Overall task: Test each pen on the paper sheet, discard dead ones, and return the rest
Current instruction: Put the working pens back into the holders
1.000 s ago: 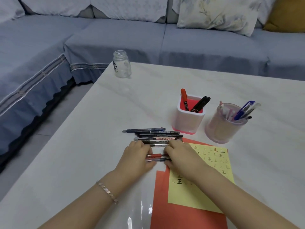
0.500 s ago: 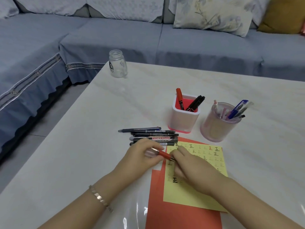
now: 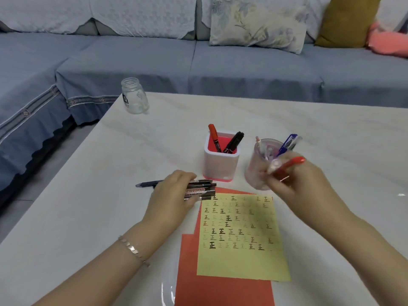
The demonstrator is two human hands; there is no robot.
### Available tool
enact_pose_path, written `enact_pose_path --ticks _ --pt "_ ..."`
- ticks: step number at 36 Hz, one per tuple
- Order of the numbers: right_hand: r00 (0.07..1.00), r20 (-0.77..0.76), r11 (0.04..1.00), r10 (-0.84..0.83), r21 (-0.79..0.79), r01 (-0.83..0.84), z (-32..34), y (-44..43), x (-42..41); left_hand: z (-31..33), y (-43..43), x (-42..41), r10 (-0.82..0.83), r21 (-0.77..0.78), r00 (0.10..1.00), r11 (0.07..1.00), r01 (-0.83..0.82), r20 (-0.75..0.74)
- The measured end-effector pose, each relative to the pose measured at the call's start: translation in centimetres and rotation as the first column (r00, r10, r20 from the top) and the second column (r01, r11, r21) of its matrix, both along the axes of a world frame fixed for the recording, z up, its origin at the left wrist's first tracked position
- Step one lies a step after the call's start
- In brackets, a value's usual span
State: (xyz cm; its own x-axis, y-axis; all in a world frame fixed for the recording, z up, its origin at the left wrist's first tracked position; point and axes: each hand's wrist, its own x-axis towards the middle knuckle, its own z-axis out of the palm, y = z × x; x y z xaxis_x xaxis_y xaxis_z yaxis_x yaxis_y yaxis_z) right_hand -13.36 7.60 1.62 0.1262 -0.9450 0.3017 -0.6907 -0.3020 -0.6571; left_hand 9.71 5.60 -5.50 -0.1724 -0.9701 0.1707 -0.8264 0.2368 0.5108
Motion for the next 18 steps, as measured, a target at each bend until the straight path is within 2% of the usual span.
enact_pose_path --ticks 3,5,8,13,15,18 --pt "0.960 0.259 0.975 -0.105 -0.162 0.151 1.6 -0.8 -0.8 -1.9 -0.2 1.4 0.035 0.000 0.979 0.999 -0.036 0.202" --pt "0.919 0.347 0.954 -0.185 -0.161 0.253 2.2 -1.6 -1.3 -2.8 -0.3 2.1 0.010 -0.005 0.958 1.000 -0.009 0.287" --pt "0.917 0.230 0.932 -0.327 -0.082 0.353 2.0 -2.8 -1.3 -3.1 -0.4 2.4 -0.007 -0.048 0.939 0.999 0.025 0.344" --pt "0.923 0.068 0.925 -0.379 0.026 0.378 -0.5 -4.6 -0.5 -3.1 -0.4 2.2 0.025 -0.029 0.920 0.999 -0.015 0.391" --pt "0.914 -0.002 0.910 -0.405 0.096 0.403 -1.5 -5.2 -0.6 -2.9 -0.4 2.2 0.014 0.057 0.888 0.997 -0.046 0.460" --pt "0.897 0.032 0.892 -0.442 0.126 0.435 -1.8 -5.1 -0.7 -2.8 -0.7 2.6 -0.061 0.140 0.856 0.990 -0.014 0.514"
